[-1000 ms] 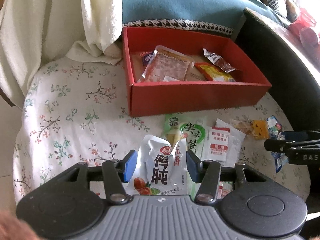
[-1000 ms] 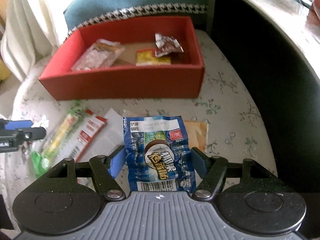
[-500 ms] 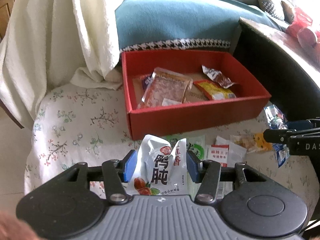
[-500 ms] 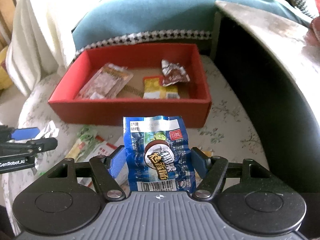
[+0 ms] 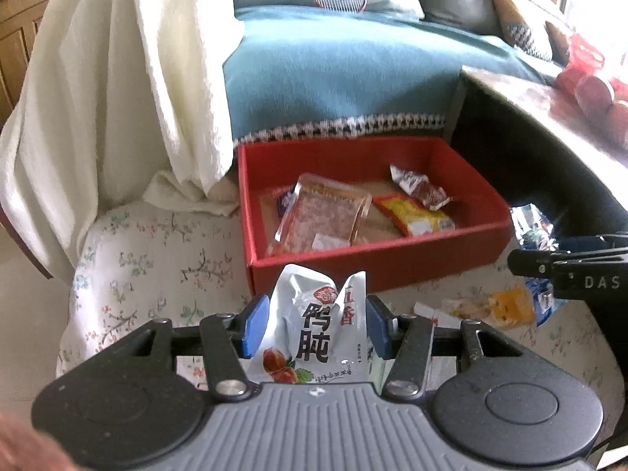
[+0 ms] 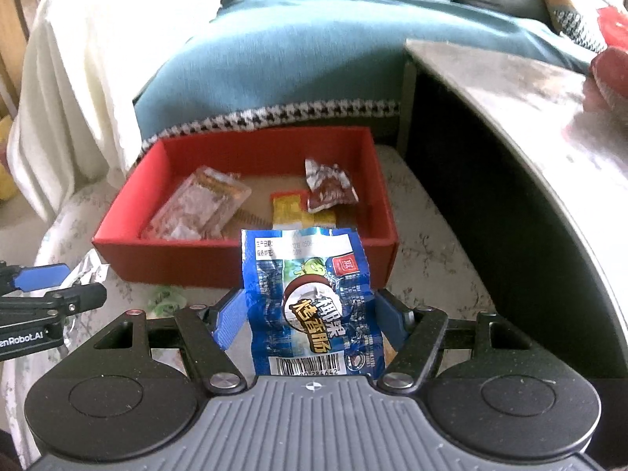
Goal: Organize snacks
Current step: 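Lift both held packets and carry them over the red box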
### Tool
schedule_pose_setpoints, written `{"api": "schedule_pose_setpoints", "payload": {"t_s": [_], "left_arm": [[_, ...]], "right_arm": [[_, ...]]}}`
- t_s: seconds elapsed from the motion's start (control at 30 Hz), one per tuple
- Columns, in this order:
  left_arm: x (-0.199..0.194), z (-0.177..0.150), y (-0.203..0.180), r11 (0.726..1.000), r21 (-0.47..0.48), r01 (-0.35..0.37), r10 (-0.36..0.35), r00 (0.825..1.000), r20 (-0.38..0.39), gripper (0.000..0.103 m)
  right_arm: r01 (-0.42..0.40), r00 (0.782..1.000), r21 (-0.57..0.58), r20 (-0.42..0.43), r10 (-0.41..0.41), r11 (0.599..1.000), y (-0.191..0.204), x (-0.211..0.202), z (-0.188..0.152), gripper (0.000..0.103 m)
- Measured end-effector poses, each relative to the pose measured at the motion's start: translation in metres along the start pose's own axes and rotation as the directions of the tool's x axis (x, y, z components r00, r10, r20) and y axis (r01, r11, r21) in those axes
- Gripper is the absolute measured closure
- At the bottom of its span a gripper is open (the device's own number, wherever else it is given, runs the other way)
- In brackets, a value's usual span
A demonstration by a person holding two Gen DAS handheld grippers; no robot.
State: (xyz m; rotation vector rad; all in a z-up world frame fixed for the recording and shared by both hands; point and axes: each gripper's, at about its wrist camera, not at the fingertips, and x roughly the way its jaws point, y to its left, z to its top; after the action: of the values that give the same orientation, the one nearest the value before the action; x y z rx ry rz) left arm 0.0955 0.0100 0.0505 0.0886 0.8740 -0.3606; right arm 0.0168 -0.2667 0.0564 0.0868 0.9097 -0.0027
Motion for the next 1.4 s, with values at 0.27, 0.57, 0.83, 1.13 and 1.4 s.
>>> {"api": "schedule_pose_setpoints", "payload": {"t_s": [0.27, 0.57, 0.83, 1.13, 1.4], "left_arm": [[-0.015, 0.014, 0.001, 0.998, -0.025, -0.05, 0.052, 0.992, 0.115, 0.057], [-0.016, 0.035, -0.003, 0.995, -0.021, -0.1, 0.102, 0.974, 0.201, 0.057], [-0.013, 0.056, -0.012, 0.989, 0.012, -0.146, 0.137, 0.95, 0.28, 0.057], [0.0, 0.075, -0.012, 0.987, -0.007, -0.162, 0.156, 0.939, 0.306, 0.057], [0.02, 0.087, -0.014, 0.983, -0.002, -0.185, 0.177, 0.936, 0.305, 0.057]], "right_arm": [[0.002, 0.995, -0.031, 0.097, 0.001, 1.0, 0.012, -0.011, 0.012, 0.027], [0.024, 0.982, -0.073, 0.19, -0.009, 0.997, 0.024, -0.016, 0.033, 0.027], [0.025, 0.962, -0.073, 0.274, -0.004, 0.997, 0.031, -0.019, 0.056, 0.027], [0.051, 0.948, -0.108, 0.318, -0.014, 0.993, 0.038, -0.006, 0.07, 0.027], [0.061, 0.95, -0.104, 0.311, -0.026, 0.993, 0.034, 0.008, 0.078, 0.027]]}}
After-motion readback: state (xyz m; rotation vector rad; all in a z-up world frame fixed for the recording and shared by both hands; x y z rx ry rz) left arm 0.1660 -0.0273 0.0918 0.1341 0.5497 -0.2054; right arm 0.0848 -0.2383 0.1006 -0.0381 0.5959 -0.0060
